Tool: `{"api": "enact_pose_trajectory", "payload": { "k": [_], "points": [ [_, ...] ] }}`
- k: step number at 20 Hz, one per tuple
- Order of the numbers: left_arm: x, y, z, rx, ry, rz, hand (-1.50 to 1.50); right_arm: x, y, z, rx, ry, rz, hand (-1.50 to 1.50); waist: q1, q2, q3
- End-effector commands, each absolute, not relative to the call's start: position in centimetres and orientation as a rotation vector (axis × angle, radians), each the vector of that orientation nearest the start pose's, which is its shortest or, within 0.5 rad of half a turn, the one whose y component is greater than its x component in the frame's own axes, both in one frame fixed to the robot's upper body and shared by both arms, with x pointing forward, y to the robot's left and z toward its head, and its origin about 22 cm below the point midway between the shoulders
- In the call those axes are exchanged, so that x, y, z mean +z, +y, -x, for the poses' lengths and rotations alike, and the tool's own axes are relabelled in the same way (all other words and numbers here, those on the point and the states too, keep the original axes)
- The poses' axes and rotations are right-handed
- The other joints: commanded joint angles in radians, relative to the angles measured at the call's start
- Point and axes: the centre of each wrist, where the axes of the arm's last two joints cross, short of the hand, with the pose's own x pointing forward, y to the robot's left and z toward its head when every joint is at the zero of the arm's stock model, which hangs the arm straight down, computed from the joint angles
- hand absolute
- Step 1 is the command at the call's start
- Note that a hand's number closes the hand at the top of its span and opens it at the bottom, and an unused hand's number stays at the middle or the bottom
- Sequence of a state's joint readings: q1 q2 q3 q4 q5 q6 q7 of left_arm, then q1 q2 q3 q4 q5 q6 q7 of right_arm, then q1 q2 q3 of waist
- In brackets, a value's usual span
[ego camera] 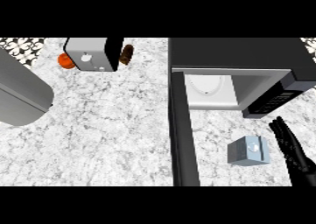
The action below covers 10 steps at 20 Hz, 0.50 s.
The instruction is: Pick up the milk, place it into the microwave and close the microwave
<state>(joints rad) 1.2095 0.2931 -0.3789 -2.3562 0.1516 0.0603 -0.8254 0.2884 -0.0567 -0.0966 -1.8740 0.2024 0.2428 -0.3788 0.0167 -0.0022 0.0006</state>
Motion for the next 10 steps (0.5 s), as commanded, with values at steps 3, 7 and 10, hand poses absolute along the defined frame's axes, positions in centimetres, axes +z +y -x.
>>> {"api": "enact_pose_trajectory", "payload": {
  "k": [3, 7, 10],
  "points": [
    [7.2, 23.3, 2.5, 0.160, -1.989, -0.061, -1.50, -1.0, -31.5, -19.2, 0.318, -1.872, 0.246, -1.50, 0.007, 0.000, 0.000],
    [6.5, 23.1, 2.1, 0.172, -1.978, -0.065, -1.50, -3.0, -30.4, -18.3, 0.337, -1.866, 0.213, -1.50, -0.006, 0.001, 0.000],
    [8.3, 22.9, 2.6, 0.161, -1.990, -0.058, -1.50, -2.9, -31.0, -20.6, 0.348, -1.864, 0.163, -1.50, -0.001, 0.001, 0.001]
  ]
}}
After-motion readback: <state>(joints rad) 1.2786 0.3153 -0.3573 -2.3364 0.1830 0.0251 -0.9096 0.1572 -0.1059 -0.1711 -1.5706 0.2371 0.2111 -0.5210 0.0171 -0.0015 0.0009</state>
